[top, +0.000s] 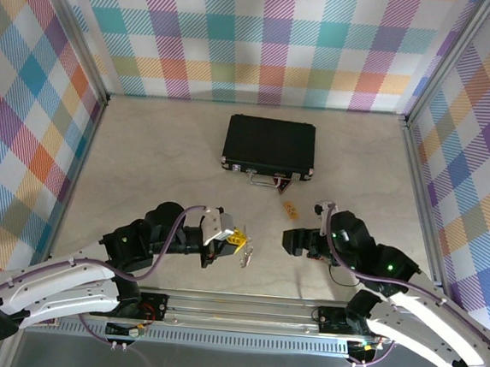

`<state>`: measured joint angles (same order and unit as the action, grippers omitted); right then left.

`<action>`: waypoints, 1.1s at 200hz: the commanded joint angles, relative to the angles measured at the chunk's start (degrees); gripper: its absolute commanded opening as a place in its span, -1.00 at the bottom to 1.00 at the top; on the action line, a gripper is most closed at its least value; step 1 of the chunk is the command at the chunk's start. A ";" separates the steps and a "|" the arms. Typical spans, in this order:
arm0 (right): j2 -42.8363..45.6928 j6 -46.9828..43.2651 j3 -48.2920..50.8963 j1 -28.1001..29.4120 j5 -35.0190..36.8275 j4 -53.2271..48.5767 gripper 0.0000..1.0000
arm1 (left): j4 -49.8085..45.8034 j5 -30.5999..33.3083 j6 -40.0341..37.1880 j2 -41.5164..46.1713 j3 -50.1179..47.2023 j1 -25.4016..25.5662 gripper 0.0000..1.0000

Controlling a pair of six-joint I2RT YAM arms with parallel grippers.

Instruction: Put the keys on the keyring

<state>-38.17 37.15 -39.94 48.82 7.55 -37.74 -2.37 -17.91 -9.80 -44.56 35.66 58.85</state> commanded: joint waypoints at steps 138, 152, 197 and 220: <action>-5.91 8.68 9.32 -12.50 -4.15 -6.06 0.62 | 14.75 -6.99 -5.06 0.99 -7.26 0.45 -1.00; -7.53 8.26 9.82 -12.71 -4.32 -4.77 0.59 | 14.70 -6.87 -4.46 1.44 -7.12 0.48 -1.00; -10.17 7.51 10.51 -13.68 -2.22 -3.13 0.40 | 14.76 -6.30 -3.35 3.14 -7.77 0.48 -1.00; -12.64 7.00 10.46 -14.15 -0.73 -2.77 0.24 | 14.86 -6.27 -3.20 3.85 -7.97 0.41 -1.00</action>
<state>-48.86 45.32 -29.93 35.35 4.91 -41.63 9.19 -23.09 -13.93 -42.22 28.32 58.87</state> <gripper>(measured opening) 0.661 0.061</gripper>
